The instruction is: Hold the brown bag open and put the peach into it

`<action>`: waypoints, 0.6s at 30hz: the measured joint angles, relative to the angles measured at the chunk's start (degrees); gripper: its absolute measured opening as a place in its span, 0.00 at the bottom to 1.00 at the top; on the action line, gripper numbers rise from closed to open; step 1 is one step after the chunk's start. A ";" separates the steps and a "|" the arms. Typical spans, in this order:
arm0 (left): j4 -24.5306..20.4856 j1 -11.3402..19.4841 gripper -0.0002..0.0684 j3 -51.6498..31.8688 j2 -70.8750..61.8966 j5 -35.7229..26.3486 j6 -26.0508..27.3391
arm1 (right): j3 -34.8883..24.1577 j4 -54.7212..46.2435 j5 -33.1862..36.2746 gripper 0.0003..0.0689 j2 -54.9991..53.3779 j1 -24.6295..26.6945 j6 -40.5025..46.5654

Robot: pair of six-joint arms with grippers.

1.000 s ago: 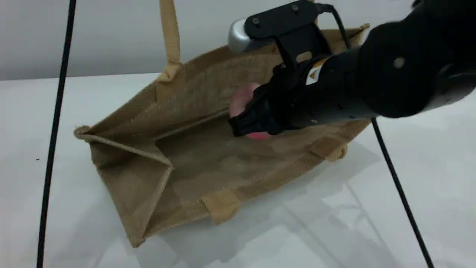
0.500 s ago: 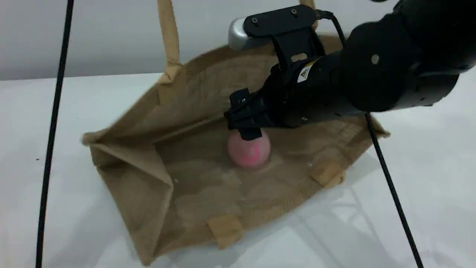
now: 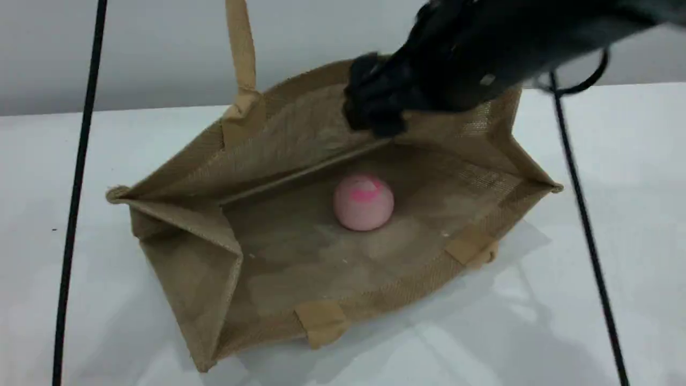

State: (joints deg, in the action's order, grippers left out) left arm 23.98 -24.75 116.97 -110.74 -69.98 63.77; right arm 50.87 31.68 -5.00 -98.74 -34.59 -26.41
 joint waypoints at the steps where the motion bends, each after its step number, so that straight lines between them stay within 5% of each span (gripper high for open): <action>1: 0.00 0.00 0.14 0.00 0.00 0.00 0.00 | 0.00 -0.09 1.93 0.85 1.10 1.24 0.00; 9: 0.05 0.00 0.14 0.00 0.00 0.00 0.00 | 0.00 -2.17 12.57 0.85 10.11 13.27 -2.77; 18: 0.20 0.00 0.14 0.00 0.00 0.00 0.00 | 0.00 -2.30 13.40 0.85 16.39 25.06 -2.72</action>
State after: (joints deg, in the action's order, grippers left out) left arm 24.18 -24.75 116.97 -110.74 -69.98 63.77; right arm 50.87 29.38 8.40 -82.35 -9.53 -29.13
